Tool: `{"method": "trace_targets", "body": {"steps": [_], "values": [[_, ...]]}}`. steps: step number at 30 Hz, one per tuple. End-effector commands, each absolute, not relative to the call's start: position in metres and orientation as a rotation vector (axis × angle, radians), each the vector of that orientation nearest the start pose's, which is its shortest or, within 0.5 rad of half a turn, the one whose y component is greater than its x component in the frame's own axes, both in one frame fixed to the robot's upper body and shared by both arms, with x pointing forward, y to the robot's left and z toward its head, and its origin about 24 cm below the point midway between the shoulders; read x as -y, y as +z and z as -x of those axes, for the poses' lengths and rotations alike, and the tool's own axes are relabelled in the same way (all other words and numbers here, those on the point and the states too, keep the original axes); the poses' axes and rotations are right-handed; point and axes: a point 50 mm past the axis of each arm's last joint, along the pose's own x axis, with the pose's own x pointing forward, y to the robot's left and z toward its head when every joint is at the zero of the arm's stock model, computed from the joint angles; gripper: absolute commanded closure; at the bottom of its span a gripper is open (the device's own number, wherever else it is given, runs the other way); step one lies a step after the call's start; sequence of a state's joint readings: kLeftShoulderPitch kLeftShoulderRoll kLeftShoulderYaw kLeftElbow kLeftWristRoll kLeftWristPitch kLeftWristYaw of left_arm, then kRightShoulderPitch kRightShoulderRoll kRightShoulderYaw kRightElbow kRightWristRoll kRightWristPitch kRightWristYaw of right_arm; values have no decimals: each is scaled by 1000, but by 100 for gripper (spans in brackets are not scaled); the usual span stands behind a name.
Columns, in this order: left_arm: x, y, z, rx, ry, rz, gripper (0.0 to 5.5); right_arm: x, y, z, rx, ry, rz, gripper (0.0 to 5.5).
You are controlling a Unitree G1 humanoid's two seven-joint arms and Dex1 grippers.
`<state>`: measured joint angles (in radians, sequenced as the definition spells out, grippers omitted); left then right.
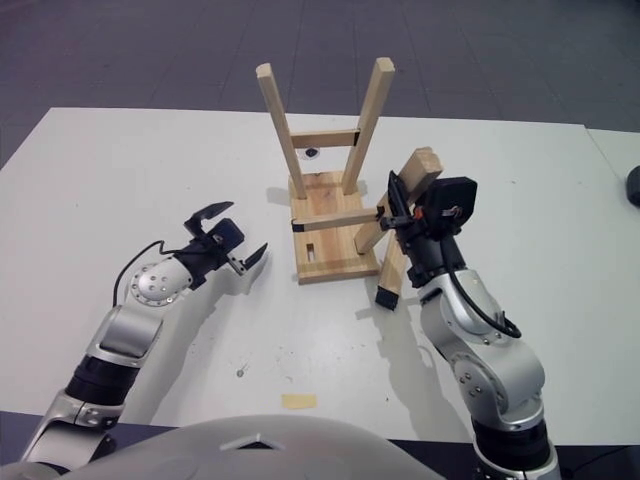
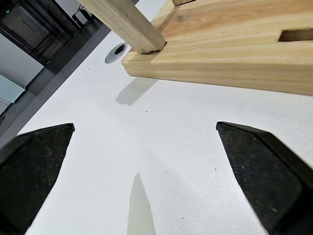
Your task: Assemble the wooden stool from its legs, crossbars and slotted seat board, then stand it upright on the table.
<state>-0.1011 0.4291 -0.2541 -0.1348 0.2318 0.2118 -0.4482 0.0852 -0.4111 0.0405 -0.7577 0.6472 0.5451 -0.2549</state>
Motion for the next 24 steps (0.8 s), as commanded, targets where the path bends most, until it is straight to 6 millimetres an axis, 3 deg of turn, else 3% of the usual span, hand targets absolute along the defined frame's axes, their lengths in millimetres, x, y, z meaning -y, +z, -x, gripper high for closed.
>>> {"method": "trace_targets", "body": {"steps": [1, 3, 7, 12, 23, 24], "values": [[-150, 71, -264, -119, -611, -704, 10, 157, 51, -193, -574, 35, -399, 447], [-149, 71, -266, -117, -612, -708, 10, 154, 56, -200, -555, 30, -440, 448], [-150, 71, -266, -119, -611, -713, 10, 150, 67, -206, -490, 106, -273, 448], [-149, 70, -266, -124, -611, -715, 10, 147, 73, -207, -441, 139, -185, 448], [-145, 62, -263, -149, -647, -750, 10, 134, 128, -227, -105, 189, -194, 449], [-146, 61, -263, -156, -652, -753, 10, 133, 132, -228, -79, 189, -209, 412]]}}
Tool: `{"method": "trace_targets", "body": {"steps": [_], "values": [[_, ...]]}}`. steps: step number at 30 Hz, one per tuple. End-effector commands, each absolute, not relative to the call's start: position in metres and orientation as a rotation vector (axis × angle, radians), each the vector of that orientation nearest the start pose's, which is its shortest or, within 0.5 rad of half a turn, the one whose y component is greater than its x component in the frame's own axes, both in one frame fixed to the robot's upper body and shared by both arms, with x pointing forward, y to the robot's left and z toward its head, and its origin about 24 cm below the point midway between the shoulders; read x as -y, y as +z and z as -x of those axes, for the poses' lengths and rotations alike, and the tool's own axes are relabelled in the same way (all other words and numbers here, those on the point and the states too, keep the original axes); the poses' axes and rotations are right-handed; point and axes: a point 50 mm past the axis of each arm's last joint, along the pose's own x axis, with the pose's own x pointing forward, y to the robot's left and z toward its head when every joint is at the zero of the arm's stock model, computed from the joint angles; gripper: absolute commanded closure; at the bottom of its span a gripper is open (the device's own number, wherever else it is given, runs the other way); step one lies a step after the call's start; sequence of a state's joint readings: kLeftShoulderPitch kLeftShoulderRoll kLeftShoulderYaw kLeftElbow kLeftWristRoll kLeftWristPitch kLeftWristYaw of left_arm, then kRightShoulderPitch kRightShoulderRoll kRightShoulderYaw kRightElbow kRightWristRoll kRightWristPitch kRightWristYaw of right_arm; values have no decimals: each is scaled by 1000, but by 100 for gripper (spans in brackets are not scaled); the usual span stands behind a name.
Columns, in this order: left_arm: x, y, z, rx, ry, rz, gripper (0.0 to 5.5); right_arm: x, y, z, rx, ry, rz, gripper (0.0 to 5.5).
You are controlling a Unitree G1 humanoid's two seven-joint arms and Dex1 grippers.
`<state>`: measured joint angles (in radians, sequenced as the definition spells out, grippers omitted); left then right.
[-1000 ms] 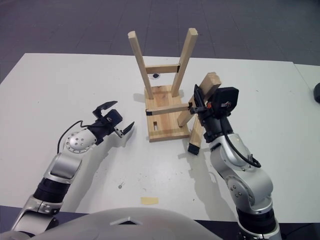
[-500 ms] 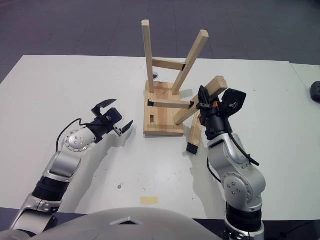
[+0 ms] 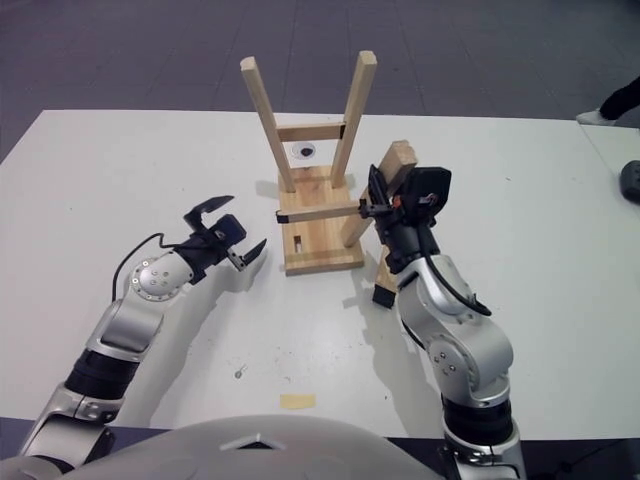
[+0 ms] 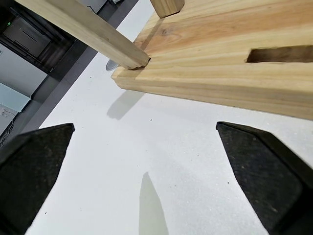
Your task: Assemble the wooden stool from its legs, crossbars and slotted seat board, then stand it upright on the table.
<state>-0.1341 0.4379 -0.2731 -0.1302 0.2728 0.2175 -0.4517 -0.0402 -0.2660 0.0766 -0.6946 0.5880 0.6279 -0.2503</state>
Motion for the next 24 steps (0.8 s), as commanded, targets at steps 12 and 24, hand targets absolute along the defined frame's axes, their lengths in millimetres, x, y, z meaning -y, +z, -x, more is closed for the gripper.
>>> {"method": "trace_targets", "body": {"steps": [12, 24], "values": [[-148, 52, -255, -201, -684, -768, 10, 160, 206, -220, 409, 122, -437, 234], [-153, 49, -250, -228, -662, -758, 10, 197, 82, -205, -329, -150, -178, 40]]}}
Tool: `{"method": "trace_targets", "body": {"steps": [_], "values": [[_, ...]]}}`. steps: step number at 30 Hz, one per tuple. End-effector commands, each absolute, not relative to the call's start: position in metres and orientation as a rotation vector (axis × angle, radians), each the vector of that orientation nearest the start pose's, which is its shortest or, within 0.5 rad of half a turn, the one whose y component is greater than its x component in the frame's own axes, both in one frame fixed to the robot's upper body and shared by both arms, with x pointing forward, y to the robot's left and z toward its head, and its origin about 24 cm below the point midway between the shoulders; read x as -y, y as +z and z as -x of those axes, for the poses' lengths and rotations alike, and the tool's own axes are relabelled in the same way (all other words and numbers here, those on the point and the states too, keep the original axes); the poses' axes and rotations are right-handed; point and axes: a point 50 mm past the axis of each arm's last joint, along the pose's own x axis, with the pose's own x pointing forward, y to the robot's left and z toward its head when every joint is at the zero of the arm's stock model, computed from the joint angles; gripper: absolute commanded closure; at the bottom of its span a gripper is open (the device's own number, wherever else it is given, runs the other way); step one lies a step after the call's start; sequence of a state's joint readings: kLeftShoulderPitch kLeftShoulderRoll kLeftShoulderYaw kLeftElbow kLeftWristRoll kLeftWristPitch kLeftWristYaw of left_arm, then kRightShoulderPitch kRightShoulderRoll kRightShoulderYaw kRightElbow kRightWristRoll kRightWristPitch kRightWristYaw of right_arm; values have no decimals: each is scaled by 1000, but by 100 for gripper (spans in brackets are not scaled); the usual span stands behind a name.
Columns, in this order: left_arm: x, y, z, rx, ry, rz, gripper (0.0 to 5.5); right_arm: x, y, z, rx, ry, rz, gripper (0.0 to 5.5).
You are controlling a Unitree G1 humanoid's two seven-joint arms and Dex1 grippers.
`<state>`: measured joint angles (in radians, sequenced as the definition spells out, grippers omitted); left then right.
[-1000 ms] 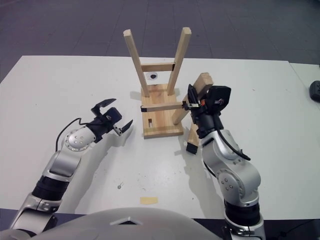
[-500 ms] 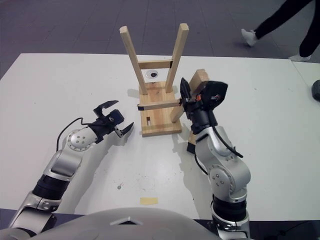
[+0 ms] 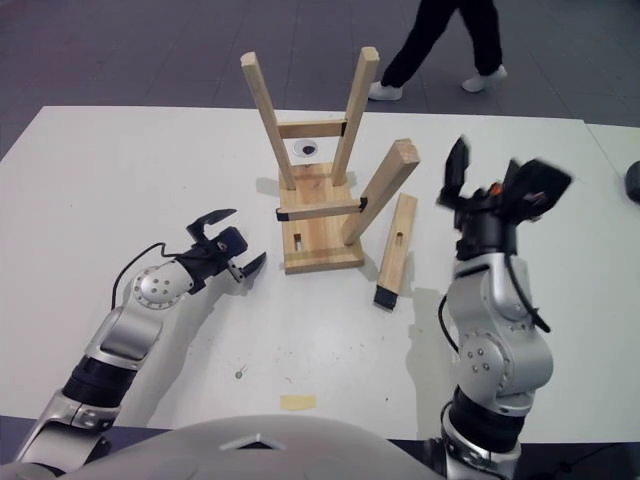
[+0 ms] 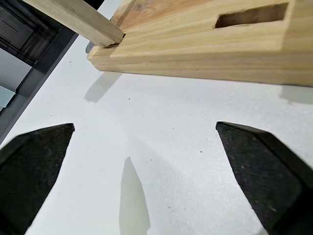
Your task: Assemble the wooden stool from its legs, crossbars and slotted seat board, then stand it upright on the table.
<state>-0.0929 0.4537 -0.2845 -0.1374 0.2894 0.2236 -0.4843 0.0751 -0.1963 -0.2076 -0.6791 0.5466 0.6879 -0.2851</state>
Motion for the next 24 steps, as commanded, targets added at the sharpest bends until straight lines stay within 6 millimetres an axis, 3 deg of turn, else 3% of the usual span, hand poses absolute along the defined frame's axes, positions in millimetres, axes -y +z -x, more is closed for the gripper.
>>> {"method": "trace_targets", "body": {"steps": [1, 4, 10, 14, 24], "values": [[-153, 48, -249, -231, -661, -758, 10, 196, 71, -202, -391, -146, -191, 19], [-152, 46, -248, -239, -673, -758, 10, 187, 59, -197, -483, -103, -176, 12], [-151, 44, -245, -248, -684, -763, 10, 168, 62, -199, -532, -8, -149, 12], [-153, 43, -245, -255, -672, -767, 10, 168, 54, -196, -603, -37, -159, 12], [-153, 44, -247, -256, -669, -759, 10, 171, 52, -193, -665, -55, -108, 179]]}}
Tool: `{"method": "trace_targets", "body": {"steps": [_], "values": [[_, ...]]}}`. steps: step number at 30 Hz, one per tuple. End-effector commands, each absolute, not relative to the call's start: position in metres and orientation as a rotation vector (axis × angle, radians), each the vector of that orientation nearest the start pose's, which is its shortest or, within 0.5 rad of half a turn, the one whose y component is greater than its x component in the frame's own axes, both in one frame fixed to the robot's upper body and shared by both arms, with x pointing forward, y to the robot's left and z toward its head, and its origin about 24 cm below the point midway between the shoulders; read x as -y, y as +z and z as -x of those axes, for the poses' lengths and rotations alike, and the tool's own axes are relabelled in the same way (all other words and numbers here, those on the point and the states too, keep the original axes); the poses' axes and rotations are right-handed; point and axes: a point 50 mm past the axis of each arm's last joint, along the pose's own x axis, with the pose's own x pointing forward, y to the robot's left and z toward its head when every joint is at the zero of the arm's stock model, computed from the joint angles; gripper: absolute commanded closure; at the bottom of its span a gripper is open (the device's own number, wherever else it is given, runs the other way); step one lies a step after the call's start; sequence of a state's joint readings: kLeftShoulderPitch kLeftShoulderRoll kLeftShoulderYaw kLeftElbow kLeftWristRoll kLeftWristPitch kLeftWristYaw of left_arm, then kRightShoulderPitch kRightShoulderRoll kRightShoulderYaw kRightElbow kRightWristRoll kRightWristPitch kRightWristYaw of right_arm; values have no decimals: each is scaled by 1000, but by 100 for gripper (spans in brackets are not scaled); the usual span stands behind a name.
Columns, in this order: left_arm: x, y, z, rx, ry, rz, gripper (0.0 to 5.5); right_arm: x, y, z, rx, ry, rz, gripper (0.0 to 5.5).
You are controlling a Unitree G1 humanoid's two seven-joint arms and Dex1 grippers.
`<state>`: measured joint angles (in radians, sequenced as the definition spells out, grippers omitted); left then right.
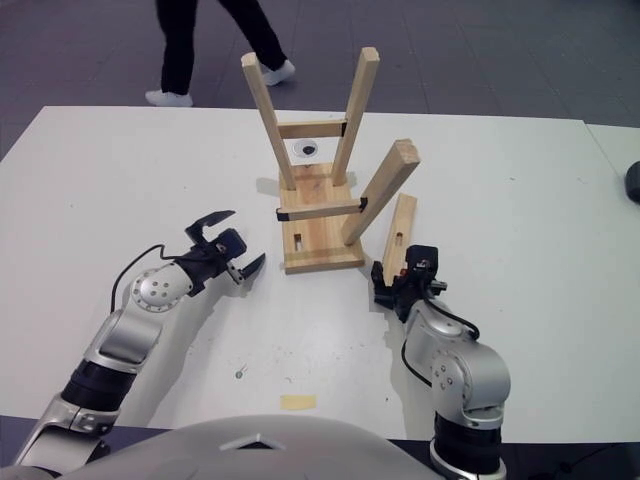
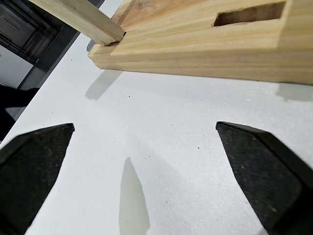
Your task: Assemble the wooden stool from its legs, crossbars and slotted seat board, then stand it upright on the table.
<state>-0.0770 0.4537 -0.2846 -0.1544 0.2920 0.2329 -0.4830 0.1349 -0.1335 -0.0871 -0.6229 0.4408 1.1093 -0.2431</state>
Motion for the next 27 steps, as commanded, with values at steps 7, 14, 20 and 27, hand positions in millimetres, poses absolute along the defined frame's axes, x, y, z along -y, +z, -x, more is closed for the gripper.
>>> {"method": "trace_targets", "body": {"steps": [7, 14, 20, 27], "values": [[-154, 46, -249, -251, -660, -760, 10, 176, 48, -192, -677, -80, -106, 286], [-156, 55, -256, -223, -622, -711, 10, 184, 63, -210, -537, -142, -149, 346], [-167, 142, -294, -6, -380, -97, 10, 222, 163, -255, 84, -296, 109, 346], [-162, 262, -294, 281, -624, 580, 10, 182, 287, -251, 757, -9, 424, 346]]}}
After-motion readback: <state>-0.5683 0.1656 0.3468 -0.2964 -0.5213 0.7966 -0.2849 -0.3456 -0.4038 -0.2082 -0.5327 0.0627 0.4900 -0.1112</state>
